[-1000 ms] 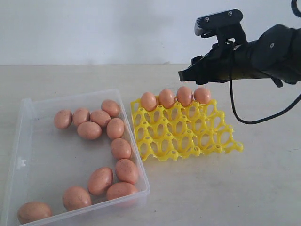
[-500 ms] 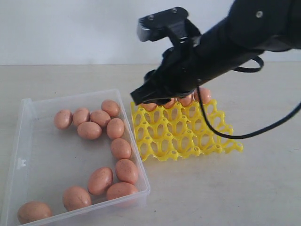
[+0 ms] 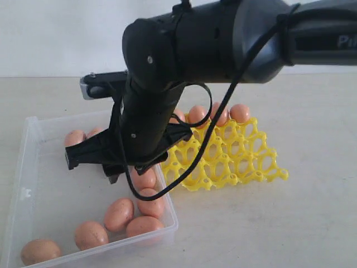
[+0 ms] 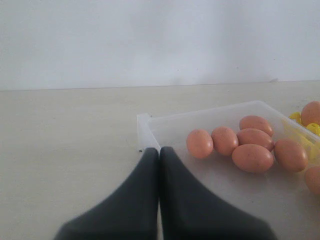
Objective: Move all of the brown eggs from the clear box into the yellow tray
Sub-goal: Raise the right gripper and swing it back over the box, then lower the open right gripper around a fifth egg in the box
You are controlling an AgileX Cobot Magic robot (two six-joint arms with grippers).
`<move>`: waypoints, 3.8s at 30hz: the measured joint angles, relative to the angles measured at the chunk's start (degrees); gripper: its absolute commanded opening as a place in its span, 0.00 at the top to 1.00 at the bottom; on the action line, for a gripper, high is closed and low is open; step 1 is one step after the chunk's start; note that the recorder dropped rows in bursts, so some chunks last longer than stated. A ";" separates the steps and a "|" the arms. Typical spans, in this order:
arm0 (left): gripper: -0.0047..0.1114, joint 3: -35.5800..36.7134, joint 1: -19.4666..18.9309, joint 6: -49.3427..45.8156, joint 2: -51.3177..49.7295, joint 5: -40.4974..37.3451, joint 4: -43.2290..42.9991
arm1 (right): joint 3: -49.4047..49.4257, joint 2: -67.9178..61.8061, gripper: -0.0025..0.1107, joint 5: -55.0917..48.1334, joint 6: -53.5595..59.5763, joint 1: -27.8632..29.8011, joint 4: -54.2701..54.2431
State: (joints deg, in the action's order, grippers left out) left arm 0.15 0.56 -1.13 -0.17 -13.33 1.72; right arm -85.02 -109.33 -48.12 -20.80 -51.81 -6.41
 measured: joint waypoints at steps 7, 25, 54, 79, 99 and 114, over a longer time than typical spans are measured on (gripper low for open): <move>1.00 0.00 0.00 0.00 0.00 0.00 0.00 | 0.00 -1.38 0.58 0.82 -9.72 -1.66 -0.50; 1.00 0.00 0.00 0.00 0.00 0.00 0.00 | -0.26 -1.38 0.58 7.03 -11.36 -4.68 -3.03; 1.00 0.00 0.00 0.00 0.00 0.00 0.00 | -2.88 -7.30 0.36 -4.22 -39.63 -10.96 18.12; 1.00 0.00 1.09 0.00 0.00 0.00 0.00 | -3.39 -11.77 0.36 1.43 -45.94 -11.36 19.78; 1.00 0.00 1.09 0.00 0.00 0.00 0.00 | -3.39 -12.40 0.36 2.82 -46.07 -11.25 21.39; 1.00 0.00 1.09 0.00 0.00 0.00 0.00 | -3.39 -13.86 0.36 2.61 -42.66 -11.25 22.59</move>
State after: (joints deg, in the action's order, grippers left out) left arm 0.15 1.65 -1.13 -0.17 -13.33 1.72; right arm -88.42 -123.19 -45.51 -63.47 -63.06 16.17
